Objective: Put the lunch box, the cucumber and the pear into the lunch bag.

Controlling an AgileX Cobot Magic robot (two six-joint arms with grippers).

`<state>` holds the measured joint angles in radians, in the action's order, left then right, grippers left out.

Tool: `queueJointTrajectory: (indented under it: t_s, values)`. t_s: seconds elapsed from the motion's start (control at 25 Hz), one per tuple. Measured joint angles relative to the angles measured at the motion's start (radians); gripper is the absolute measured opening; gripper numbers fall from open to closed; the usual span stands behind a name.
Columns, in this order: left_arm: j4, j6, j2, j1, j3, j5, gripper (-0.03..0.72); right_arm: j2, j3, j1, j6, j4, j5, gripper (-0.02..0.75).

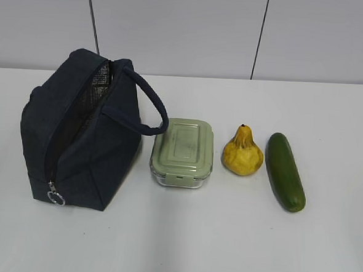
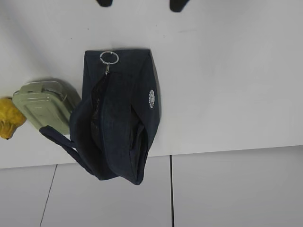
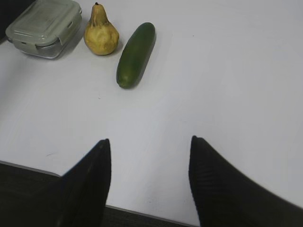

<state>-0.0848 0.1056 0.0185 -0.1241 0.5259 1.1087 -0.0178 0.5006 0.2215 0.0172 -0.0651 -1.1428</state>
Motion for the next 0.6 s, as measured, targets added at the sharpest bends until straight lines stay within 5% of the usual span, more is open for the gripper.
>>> queueJointTrajectory:
  t_s: [0.6]
  values:
    - [0.000,0.000,0.000,0.000,0.000,0.000,0.237,0.000,0.000,0.000,0.000,0.000,0.000,0.417]
